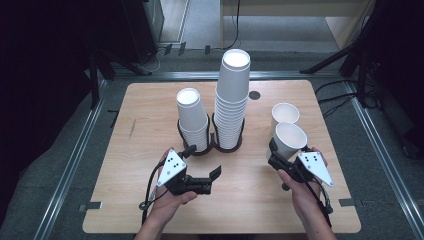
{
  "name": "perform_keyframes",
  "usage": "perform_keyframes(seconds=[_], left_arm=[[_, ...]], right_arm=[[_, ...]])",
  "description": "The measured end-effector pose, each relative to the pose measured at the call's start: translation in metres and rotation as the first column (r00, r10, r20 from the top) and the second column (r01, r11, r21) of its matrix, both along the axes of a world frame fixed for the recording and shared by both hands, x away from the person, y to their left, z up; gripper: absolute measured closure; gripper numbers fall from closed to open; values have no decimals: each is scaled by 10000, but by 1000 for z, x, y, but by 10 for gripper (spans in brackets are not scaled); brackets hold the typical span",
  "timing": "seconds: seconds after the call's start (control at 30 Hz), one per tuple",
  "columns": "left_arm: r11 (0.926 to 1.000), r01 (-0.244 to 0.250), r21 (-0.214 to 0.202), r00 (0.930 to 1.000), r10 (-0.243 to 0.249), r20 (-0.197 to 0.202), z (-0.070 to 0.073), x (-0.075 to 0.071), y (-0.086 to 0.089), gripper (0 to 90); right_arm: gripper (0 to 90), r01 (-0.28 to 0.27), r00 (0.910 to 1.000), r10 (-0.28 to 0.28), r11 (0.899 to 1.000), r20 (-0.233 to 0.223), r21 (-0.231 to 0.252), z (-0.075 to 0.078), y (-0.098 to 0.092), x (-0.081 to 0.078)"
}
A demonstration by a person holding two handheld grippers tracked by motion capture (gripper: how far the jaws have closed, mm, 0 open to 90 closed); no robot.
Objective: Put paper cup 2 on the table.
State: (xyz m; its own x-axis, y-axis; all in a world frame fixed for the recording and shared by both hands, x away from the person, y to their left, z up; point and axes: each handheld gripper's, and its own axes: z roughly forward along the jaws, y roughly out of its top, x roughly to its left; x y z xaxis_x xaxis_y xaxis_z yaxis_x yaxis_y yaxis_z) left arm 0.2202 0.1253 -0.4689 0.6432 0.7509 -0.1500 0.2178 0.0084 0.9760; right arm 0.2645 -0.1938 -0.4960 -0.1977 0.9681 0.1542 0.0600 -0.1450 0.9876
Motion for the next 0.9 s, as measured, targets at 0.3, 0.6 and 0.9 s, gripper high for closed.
perform_keyframes(seconds=[0.3, 0.6, 0.9], left_arm=[[9996, -264, 56, 9996, 264, -84, -3, 4, 9, 0], [9975, -704, -55, 9970, 702, -321, -6, 10, 27, 0], [9935, -1135, -76, 9928, 1131, -407, -9, 12, 42, 0]], right_arm=[[130, 348, 9994, -346, 9984, 57, -436, -10, -11, 10], [130, 491, 9987, -479, 9945, 151, -929, -19, -21, 19], [130, 106, 9997, -73, 9906, 248, -1364, -28, -18, 21]])
